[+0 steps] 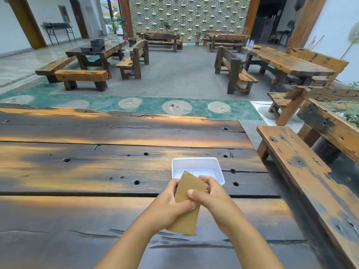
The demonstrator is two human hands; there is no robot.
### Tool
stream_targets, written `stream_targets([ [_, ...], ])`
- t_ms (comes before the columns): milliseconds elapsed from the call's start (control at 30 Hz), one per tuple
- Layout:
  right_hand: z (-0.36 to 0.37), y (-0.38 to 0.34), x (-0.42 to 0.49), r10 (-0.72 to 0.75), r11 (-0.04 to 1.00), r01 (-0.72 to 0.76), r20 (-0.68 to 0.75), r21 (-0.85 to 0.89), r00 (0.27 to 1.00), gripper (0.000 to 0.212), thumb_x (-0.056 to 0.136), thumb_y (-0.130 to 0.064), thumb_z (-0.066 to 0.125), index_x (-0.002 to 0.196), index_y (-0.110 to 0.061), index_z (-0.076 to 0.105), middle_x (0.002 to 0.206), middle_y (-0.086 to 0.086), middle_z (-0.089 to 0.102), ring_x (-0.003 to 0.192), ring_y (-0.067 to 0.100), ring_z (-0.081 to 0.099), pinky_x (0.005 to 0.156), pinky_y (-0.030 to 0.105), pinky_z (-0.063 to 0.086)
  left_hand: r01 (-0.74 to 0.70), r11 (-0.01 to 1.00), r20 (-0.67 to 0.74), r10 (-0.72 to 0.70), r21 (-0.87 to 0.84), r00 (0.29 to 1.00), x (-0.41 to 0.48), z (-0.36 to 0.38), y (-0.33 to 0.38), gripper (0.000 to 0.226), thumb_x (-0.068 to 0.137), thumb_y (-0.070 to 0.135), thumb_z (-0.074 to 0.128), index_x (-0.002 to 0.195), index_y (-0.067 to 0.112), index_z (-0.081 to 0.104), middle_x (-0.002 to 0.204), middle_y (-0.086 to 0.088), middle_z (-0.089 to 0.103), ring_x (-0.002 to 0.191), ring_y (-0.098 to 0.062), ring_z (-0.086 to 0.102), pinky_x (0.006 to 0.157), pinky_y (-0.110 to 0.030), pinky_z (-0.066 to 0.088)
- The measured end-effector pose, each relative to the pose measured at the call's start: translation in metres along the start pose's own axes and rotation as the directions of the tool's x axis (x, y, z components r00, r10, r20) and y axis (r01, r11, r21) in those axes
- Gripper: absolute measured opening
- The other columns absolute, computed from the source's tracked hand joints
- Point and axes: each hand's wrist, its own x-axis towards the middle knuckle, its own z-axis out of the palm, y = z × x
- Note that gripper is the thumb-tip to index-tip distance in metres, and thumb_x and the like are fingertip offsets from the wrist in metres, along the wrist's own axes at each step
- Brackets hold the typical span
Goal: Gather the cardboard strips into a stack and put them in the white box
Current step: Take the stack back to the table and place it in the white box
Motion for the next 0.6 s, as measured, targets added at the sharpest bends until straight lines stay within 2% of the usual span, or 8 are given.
stream_targets([
  [100, -0.023, -0.014, 0.005, -0.056, 0.961, 0.091, 0.139, -0.261, 0.989, 0.094, 0.065, -0.042, 0.078, 0.146, -0.037, 0.03, 0.12, -0.001, 0.064, 0.111, 0.009, 0.065, 0.097, 0.03, 0.049, -0.015, 0.992, 0.102, 0.002, 0.128, 0.995, -0.004, -0.012, 0.011, 0.076, 0.073, 0.036, 0.081, 0.136, 0.04, 0.04, 0.126, 0.004, 0.067, 0.102, -0.015, 0.073, 0.084, -0.034, 0.062],
  [167, -0.031, -0.023, 0.007, -0.017, 0.892, 0.139, 0.275, -0.43, 0.961, 0.092, 0.067, -0.049, 0.078, 0.144, -0.047, 0.029, 0.117, -0.006, 0.066, 0.103, 0.005, 0.068, 0.093, 0.028, 0.053, -0.024, 0.969, 0.175, -0.02, 0.245, 0.984, -0.005, -0.017, 0.022, 0.087, 0.072, 0.038, 0.081, 0.142, 0.044, 0.028, 0.128, 0.006, 0.065, 0.102, -0.013, 0.073, 0.087, -0.033, 0.061],
  [233, -0.033, -0.026, 0.008, -0.007, 0.843, 0.176, 0.317, -0.509, 0.949, 0.087, 0.066, -0.05, 0.077, 0.141, -0.048, 0.034, 0.11, -0.007, 0.067, 0.095, 0.004, 0.069, 0.084, 0.028, 0.057, -0.042, 0.924, 0.217, -0.045, 0.379, 0.975, -0.006, -0.018, 0.031, 0.093, 0.072, 0.044, 0.08, 0.142, 0.054, 0.02, 0.128, 0.006, 0.063, 0.104, -0.014, 0.072, 0.093, -0.038, 0.059],
  [300, -0.032, -0.02, 0.009, -0.055, 0.861, 0.19, 0.284, -0.471, 0.957, 0.078, 0.066, -0.047, 0.077, 0.136, -0.046, 0.041, 0.107, -0.005, 0.067, 0.093, 0.007, 0.069, 0.088, 0.034, 0.058, -0.031, 0.908, 0.206, -0.062, 0.417, 0.977, -0.004, -0.019, 0.036, 0.099, 0.07, 0.047, 0.08, 0.145, 0.057, 0.016, 0.128, 0.006, 0.063, 0.104, -0.013, 0.071, 0.095, -0.039, 0.058],
  [333, -0.03, -0.016, 0.009, -0.081, 0.88, 0.191, 0.259, -0.435, 0.962, 0.075, 0.066, -0.046, 0.077, 0.133, -0.044, 0.044, 0.108, -0.005, 0.066, 0.093, 0.008, 0.068, 0.09, 0.034, 0.057, -0.017, 0.911, 0.19, -0.068, 0.413, 0.979, -0.002, -0.02, 0.037, 0.104, 0.068, 0.048, 0.081, 0.148, 0.055, 0.014, 0.128, 0.006, 0.063, 0.104, -0.012, 0.071, 0.092, -0.035, 0.058],
  [467, -0.029, 0.003, 0.009, -0.128, 0.957, 0.156, 0.126, -0.243, 0.984, 0.074, 0.065, -0.043, 0.079, 0.132, -0.038, 0.049, 0.115, -0.003, 0.068, 0.097, 0.007, 0.07, 0.087, 0.027, 0.056, 0.021, 0.912, 0.128, -0.081, 0.41, 0.989, 0.002, -0.032, 0.038, 0.112, 0.064, 0.058, 0.081, 0.155, 0.042, 0.018, 0.122, 0.007, 0.062, 0.1, -0.002, 0.069, 0.079, -0.018, 0.05],
  [533, -0.031, 0.01, 0.008, -0.13, 0.982, 0.135, 0.052, -0.13, 0.99, 0.072, 0.065, -0.039, 0.08, 0.131, -0.034, 0.051, 0.111, -0.008, 0.072, 0.095, 0.003, 0.072, 0.08, 0.019, 0.055, 0.027, 0.963, 0.057, -0.044, 0.27, 0.997, -0.004, -0.035, 0.032, 0.101, 0.064, 0.054, 0.082, 0.148, 0.042, 0.028, 0.121, 0.007, 0.062, 0.097, 0.003, 0.069, 0.076, -0.013, 0.05],
  [600, -0.034, 0.015, 0.007, -0.135, 0.991, 0.135, -0.026, -0.003, 0.991, 0.068, 0.068, -0.032, 0.079, 0.13, -0.029, 0.052, 0.107, -0.01, 0.074, 0.094, -0.001, 0.072, 0.074, 0.014, 0.055, 0.026, 0.997, -0.05, -0.03, -0.071, 0.998, -0.008, -0.024, 0.018, 0.09, 0.068, 0.035, 0.087, 0.144, 0.029, 0.04, 0.12, 0.001, 0.067, 0.095, -0.003, 0.074, 0.076, -0.018, 0.057],
])
